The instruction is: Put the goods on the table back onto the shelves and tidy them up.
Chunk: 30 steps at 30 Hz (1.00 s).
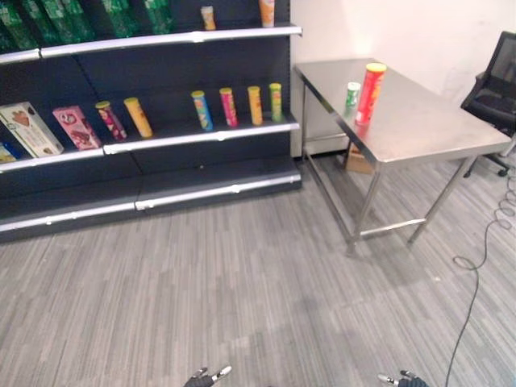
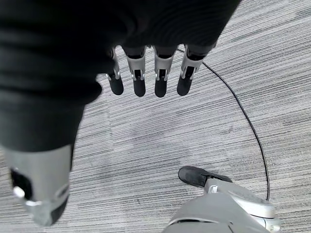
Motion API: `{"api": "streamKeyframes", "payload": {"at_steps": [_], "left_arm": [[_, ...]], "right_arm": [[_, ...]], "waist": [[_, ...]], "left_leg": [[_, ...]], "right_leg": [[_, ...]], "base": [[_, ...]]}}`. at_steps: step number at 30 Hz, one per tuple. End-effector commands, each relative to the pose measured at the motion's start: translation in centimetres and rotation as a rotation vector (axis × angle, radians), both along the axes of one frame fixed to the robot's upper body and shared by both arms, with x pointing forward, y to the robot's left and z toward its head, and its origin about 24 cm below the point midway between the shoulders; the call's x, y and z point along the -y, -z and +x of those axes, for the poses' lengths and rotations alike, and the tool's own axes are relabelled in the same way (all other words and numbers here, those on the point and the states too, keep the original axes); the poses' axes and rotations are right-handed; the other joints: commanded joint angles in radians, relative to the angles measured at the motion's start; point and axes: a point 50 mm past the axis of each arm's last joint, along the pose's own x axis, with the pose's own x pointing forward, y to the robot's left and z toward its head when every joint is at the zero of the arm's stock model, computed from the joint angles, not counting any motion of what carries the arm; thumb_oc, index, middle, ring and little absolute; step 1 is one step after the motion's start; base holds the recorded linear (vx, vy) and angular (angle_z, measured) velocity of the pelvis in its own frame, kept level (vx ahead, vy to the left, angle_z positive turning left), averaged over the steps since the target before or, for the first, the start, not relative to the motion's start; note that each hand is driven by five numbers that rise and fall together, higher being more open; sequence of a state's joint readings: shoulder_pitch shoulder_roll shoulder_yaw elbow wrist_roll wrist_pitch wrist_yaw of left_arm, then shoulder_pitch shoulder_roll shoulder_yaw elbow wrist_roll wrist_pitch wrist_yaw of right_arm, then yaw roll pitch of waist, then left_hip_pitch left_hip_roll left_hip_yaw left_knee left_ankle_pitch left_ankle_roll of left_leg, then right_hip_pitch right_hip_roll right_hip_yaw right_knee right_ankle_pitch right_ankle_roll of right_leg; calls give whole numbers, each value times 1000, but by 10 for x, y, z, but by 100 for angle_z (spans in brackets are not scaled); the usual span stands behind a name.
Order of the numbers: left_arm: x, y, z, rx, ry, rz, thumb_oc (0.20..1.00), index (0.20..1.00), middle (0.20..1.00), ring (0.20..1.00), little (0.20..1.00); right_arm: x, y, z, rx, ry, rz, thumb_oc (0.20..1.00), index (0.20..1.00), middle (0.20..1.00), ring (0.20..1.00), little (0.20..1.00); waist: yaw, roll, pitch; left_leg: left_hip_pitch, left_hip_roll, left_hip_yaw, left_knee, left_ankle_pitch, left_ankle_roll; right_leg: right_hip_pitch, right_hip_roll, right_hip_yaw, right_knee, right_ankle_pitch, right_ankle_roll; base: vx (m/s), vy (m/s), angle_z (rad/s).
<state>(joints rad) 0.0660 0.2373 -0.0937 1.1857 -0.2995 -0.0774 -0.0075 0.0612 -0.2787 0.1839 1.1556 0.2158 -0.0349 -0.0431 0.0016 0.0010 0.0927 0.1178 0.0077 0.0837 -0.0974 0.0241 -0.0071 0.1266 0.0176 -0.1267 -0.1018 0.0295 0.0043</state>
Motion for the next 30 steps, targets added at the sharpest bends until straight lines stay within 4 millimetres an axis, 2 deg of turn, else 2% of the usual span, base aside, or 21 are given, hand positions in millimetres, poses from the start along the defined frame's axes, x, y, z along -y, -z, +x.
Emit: {"api": "streamKeyframes", "payload": {"at_steps": [1, 15, 24, 26, 28, 30], "left_arm": [[-1, -3, 19, 12, 84, 27, 1000, 1000, 1000, 1000, 1000], [0, -5, 27, 36, 95, 26, 1000, 1000, 1000, 1000, 1000], [-4, -6, 27, 33, 89, 33, 1000, 1000, 1000, 1000, 1000], [-8, -9, 34, 56, 74, 42, 1000, 1000, 1000, 1000, 1000], [-10, -11, 40, 76, 63, 45, 1000, 1000, 1000, 1000, 1000], [-9, -14, 50, 115, 44, 41, 1000, 1000, 1000, 1000, 1000]], "right_arm": [[8, -7, 22, 47, -41, -39, 1000, 1000, 1000, 1000, 1000], [6, -8, 30, 57, -106, -43, 1000, 1000, 1000, 1000, 1000], [5, -7, 25, 26, -142, -44, 1000, 1000, 1000, 1000, 1000], [3, -8, 30, 37, -157, -43, 1000, 1000, 1000, 1000, 1000], [2, -10, 36, 57, -168, -40, 1000, 1000, 1000, 1000, 1000], [5, -13, 44, 87, -171, -52, 1000, 1000, 1000, 1000, 1000]], "waist": [[-3, -25, 10], [0, -24, 10], [0, -24, 22], [1, -32, 37], [5, -45, 64], [18, -60, 102]], "left_leg": [[9, 23, 57, 10, -61, -53], [11, 24, 61, 10, -61, -53], [2, 30, 40, 10, -52, -56], [-19, 34, 10, 10, -42, -55], [-89, 33, -5, 131, -68, -53], [-192, 8, -53, 242, -67, -59]], "right_leg": [[7, -81, -31, 15, -66, 115], [6, -81, -30, 15, -66, 116], [-6, -67, -13, 15, -69, 103], [-25, -53, 3, 16, -68, 95], [-54, -50, 18, 56, -86, 79], [-84, -57, 20, 92, -100, 63]], "base": [[0, 0, 0], [-5, -3, -2], [10, -51, 0], [-28, -97, 0], [-74, -79, 5], [-95, -61, 9]]}}
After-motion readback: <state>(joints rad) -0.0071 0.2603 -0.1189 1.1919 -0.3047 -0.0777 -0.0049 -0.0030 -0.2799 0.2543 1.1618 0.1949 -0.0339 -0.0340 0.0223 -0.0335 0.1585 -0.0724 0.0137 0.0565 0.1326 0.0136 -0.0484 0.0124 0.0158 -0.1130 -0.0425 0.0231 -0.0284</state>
